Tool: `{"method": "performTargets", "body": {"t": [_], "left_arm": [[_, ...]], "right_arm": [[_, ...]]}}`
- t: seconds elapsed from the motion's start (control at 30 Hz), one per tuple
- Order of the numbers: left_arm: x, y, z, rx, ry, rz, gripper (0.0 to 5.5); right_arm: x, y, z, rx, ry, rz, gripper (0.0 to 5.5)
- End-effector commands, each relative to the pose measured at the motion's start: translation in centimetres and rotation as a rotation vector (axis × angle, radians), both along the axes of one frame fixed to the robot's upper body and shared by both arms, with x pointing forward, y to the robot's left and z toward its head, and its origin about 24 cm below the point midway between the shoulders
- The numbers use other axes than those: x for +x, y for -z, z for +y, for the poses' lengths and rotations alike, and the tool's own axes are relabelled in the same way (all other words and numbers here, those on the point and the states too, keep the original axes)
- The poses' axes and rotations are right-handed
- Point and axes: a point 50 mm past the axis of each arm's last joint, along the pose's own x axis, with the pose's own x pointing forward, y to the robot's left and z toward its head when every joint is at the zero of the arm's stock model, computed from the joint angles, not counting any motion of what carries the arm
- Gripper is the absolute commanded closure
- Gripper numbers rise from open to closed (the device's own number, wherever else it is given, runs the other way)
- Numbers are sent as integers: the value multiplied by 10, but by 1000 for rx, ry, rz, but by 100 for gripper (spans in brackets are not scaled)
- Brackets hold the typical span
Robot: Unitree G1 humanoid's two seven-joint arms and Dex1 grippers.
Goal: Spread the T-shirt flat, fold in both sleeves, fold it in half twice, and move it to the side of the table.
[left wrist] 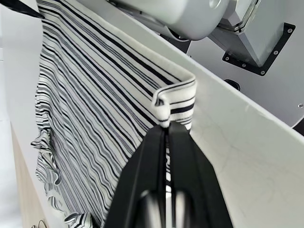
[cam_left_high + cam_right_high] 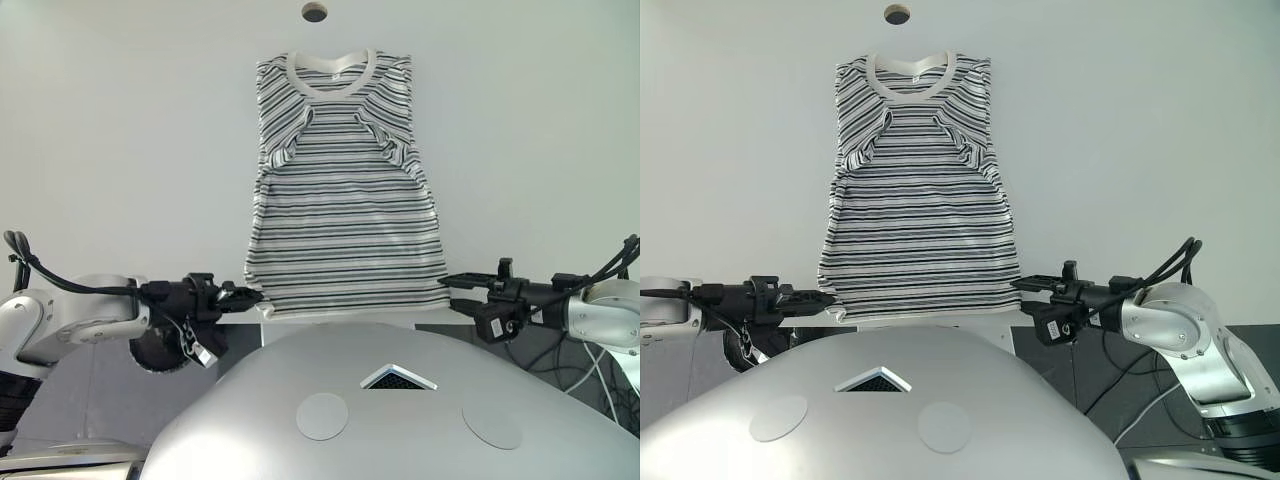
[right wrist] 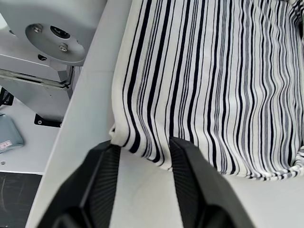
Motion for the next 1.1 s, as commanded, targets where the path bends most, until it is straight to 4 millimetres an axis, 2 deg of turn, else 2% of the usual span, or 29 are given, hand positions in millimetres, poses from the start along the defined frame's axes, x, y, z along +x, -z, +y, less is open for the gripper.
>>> {"method": "performTargets", "body": {"t": [0.03,0.17,0.33,0.47,0.53,0.63,0.7,0.8,0.9,1.1], "left_arm": [[3,-3,1,12,8,-7,550],[3,-3,0,7,4,-6,550],[5,-3,-2,-10,-13,0,550],[10,-8,-8,-87,-119,38,550],[13,-16,-12,-168,-212,78,550],[11,-29,7,-221,-322,102,550],[13,-39,12,-268,-392,124,550],[7,-49,10,-353,-494,273,550],[-3,-51,12,-411,-566,405,550],[-25,-49,33,-534,-646,446,550]], "right_arm": [[0,1,-2,-27,-3,19,460],[-1,1,-3,-31,-2,34,545],[-3,2,-2,-23,3,51,548],[2,-2,-4,-2,47,11,548],[6,-7,-7,19,89,-17,548],[8,-22,-15,90,155,-46,548],[8,-32,-21,131,190,-63,548],[9,-45,-24,194,211,-91,548],[7,-56,-28,249,221,-116,548],[-4,-75,-28,317,228,-200,548]]}}
